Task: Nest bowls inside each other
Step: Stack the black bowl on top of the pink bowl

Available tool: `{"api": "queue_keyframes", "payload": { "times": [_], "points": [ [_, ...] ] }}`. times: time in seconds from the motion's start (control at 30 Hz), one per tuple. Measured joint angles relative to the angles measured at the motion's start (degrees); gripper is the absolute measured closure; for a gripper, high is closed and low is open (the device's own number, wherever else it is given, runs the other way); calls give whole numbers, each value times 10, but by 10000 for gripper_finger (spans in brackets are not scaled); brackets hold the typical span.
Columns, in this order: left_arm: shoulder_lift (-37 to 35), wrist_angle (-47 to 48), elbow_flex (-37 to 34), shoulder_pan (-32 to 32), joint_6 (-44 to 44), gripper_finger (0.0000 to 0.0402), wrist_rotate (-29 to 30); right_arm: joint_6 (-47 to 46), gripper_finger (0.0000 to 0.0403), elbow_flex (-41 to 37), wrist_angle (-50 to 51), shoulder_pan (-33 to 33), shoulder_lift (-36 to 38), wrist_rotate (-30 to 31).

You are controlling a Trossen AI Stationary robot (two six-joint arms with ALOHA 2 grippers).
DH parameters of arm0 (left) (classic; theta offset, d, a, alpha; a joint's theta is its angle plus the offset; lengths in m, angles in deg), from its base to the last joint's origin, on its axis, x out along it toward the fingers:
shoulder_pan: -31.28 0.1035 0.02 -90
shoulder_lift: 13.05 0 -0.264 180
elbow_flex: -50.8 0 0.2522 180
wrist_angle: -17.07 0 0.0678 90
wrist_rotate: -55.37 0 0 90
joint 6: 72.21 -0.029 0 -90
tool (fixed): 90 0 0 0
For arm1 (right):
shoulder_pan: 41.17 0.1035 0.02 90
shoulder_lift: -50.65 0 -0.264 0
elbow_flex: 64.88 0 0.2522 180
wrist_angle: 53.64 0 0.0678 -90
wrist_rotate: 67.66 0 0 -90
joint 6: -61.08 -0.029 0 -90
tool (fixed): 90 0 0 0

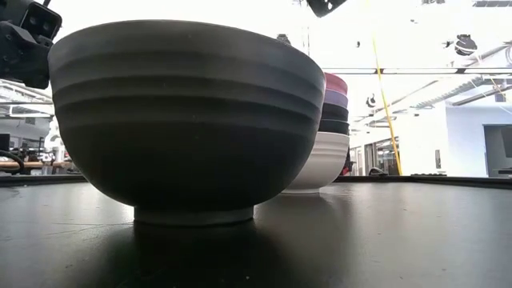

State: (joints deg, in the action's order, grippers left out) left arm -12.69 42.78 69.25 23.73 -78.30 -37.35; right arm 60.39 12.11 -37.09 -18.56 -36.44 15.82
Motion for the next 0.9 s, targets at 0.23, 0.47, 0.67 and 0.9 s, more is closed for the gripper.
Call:
{"api": "queue_keyframes", "payload": {
  "times": [0.23,0.47,0.67,0.9],
  "points": [
    [0,0,0,0,1,108,1,26,196,33,28,1,-67,3],
    [0,0,0,0,7,108,2,70,195,146,129,20,-146,15],
    [0,0,0,0,11,108,-1,86,195,197,190,37,-186,50],
    [0,0,0,0,13,108,-2,75,195,198,180,57,-187,49]
  ]
}}
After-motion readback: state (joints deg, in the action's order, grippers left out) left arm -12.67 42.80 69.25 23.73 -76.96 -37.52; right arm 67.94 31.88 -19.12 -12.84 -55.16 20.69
